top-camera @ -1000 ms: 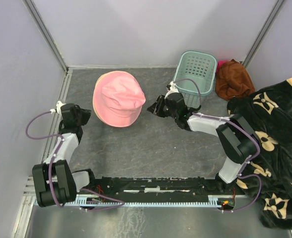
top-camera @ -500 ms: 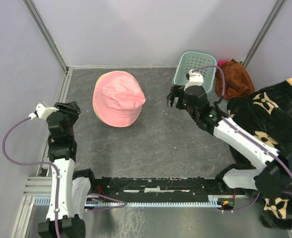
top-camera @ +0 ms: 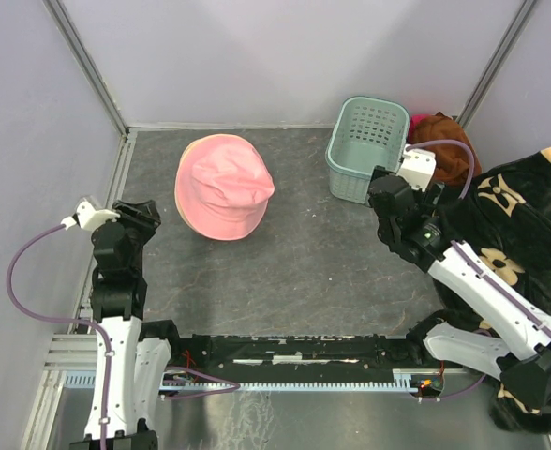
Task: Stack the hats
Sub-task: Reset both arms
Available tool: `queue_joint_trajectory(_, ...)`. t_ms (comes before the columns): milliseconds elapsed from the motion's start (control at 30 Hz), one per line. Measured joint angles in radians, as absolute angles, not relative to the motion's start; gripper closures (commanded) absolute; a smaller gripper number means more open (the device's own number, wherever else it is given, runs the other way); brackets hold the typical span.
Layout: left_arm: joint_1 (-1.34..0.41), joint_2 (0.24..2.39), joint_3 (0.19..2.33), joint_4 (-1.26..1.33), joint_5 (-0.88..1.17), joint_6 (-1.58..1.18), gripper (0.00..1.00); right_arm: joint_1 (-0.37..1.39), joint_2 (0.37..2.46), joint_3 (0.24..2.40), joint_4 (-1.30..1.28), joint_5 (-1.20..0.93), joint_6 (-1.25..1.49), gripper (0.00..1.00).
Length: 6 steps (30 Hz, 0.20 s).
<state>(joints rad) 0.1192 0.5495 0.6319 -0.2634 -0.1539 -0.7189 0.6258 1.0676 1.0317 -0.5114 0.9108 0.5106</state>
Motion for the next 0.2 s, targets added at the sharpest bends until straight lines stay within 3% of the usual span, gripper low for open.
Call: queue_joint_trajectory(200, 0.090, 0.524, 0.646, -0.290, -0.155, -0.662, 0.45, 0.626, 1.034, 1.031, -0.593, 0.986, 0.532, 0.03)
